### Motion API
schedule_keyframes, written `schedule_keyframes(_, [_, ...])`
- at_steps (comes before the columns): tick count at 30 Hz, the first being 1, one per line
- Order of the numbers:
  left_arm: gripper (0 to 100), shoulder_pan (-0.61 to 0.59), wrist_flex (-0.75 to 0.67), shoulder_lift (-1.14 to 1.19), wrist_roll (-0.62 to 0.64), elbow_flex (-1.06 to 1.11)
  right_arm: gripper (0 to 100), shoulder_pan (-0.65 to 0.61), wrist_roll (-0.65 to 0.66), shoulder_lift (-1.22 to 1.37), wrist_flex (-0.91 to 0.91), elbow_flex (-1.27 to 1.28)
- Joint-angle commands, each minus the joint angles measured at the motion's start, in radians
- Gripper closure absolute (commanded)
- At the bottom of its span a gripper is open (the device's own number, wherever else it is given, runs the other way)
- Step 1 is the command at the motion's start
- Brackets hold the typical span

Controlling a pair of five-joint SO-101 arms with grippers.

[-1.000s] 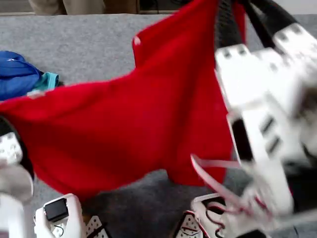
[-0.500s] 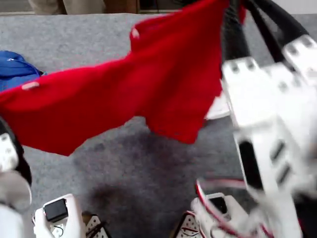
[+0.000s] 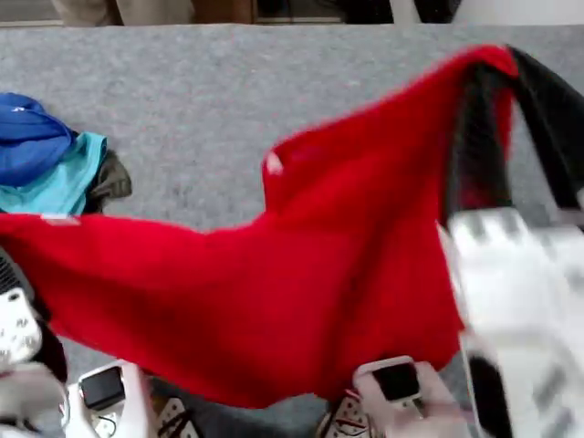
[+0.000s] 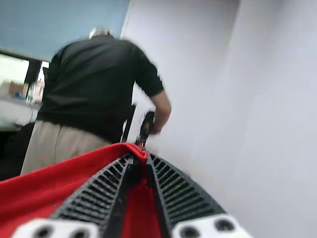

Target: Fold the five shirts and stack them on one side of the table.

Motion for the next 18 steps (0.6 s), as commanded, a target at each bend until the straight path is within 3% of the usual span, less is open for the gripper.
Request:
schedule_keyframes(1, [98, 0.009, -0.097, 0.005, 0.017, 0.184, 99.8, -0.015, 0.000, 0.099, -0.032, 0.079])
schedule_keyframes(6, [98, 0.011, -0.477, 0.018, 0.091, 0.601, 99.8, -0.010, -0.002, 0.239, -0.239, 0.278])
schedule_keyframes(14, [98, 0.181, -1.617, 0.160, 0.127, 1.316, 99.8, 0.008, -0.020, 0.544, -0.624, 0.460])
schedule_keyframes(16, [98, 0.196, -1.748, 0.254, 0.127, 1.339, 99.8, 0.025, -0.078, 0.634, -0.654, 0.418])
schedule_keyframes(18, [98, 0.196, -1.746, 0.352, 0.127, 1.283, 99.8, 0.054, -0.121, 0.722, -0.649, 0.354])
